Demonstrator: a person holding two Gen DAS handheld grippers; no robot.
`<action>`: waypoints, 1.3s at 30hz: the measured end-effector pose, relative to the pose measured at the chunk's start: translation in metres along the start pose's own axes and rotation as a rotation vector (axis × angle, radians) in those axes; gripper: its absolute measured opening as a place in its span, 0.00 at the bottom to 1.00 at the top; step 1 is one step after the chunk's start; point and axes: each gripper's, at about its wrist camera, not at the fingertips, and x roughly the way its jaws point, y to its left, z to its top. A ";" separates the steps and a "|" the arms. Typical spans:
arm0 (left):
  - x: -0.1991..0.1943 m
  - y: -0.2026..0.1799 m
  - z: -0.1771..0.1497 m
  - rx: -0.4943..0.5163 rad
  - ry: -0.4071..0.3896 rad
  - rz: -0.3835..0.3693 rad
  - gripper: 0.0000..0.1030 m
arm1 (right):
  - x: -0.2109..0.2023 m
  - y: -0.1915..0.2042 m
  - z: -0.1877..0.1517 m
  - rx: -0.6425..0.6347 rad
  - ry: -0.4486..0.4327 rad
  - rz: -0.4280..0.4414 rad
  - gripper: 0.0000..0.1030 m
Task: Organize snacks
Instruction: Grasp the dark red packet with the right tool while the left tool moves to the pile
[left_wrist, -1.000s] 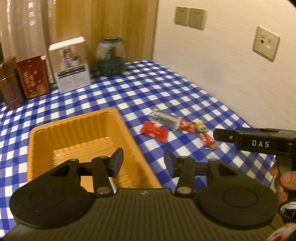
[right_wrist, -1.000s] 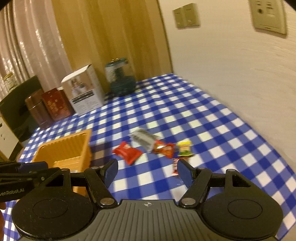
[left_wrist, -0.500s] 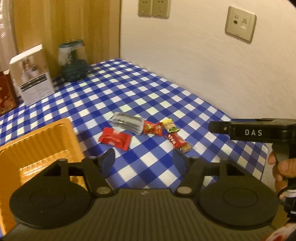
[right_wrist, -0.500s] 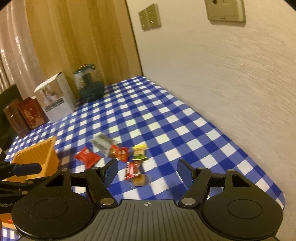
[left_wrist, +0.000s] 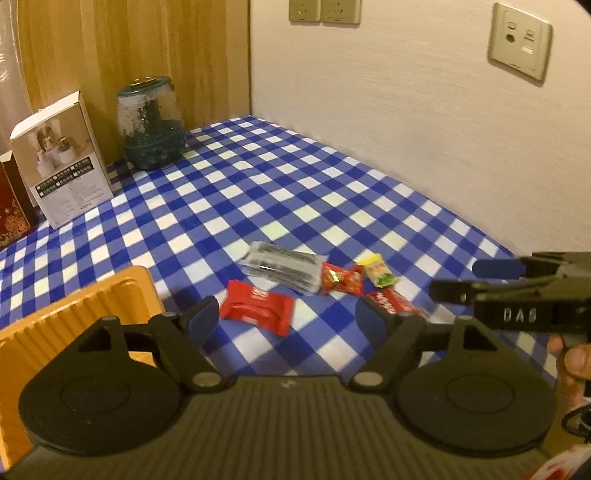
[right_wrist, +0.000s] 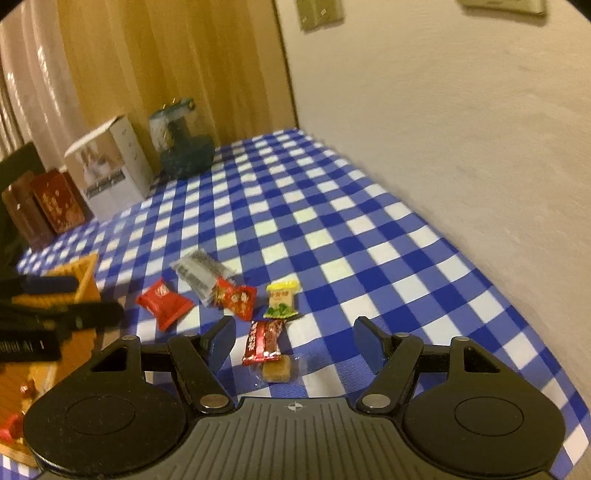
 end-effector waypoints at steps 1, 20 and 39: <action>0.002 0.002 0.001 -0.001 0.001 0.004 0.77 | 0.005 0.002 -0.001 -0.014 0.017 0.003 0.68; 0.013 0.015 -0.003 -0.013 0.016 0.017 0.77 | 0.062 0.023 -0.007 -0.096 0.121 0.035 0.48; 0.019 0.007 -0.005 0.045 0.043 -0.024 0.77 | 0.036 0.015 0.009 -0.073 0.057 0.028 0.27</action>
